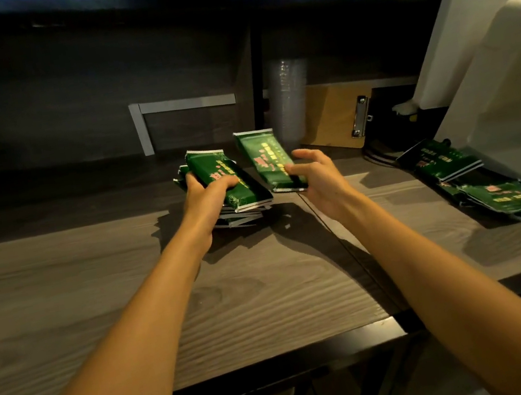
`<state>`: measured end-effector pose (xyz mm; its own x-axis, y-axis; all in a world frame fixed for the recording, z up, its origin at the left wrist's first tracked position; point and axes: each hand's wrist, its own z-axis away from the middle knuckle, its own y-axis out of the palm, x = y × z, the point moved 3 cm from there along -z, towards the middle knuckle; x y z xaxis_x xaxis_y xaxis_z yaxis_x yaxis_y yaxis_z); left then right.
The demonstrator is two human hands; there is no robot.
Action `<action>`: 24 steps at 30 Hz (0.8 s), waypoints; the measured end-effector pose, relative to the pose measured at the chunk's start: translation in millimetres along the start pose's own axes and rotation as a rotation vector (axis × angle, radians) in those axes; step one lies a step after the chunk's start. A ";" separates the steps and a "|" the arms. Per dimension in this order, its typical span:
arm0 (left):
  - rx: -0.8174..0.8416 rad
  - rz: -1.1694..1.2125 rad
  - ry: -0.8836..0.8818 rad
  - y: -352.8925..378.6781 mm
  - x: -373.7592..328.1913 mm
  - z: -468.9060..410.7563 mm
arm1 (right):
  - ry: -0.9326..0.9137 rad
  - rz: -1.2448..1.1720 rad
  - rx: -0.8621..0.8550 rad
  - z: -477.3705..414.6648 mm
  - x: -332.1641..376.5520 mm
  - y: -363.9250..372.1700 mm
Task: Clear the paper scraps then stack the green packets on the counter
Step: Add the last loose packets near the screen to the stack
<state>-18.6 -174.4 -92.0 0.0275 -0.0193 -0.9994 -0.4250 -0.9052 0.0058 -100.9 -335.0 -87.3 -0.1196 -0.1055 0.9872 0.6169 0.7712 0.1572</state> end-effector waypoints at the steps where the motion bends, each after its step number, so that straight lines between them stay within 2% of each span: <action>1: 0.015 -0.005 0.011 2.1 0.2 0.3 | 0.008 0.012 0.048 2.0 -3.8 5.6; 7: 0.096 -0.051 0.120 9.8 -2.1 7.8 | -0.052 0.173 0.164 11.1 -11.7 20.3; 11: 0.134 -0.039 0.214 10.1 -8.2 11.9 | -0.054 0.041 0.216 13.5 -8.1 17.8; 14: 0.237 -0.032 0.310 10.5 -12.2 14.6 | 0.036 -0.095 0.388 15.3 -8.3 18.5; 17: 0.345 -0.070 0.367 11.0 -16.8 17.6 | -0.023 0.028 0.552 21.1 -7.0 21.9; 21: 0.376 -0.096 0.360 8.7 -18.8 20.2 | -0.097 0.070 0.425 19.8 -4.8 22.6; 24: 0.381 -0.031 0.314 8.1 -17.6 22.6 | -0.090 0.113 0.474 23.8 -5.8 24.4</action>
<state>-43.0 -171.7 -75.1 0.2922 -0.1751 -0.9402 -0.7188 -0.6887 -0.0952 -103.7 -300.6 -89.9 -0.1519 0.0336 0.9878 0.2104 0.9776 -0.0009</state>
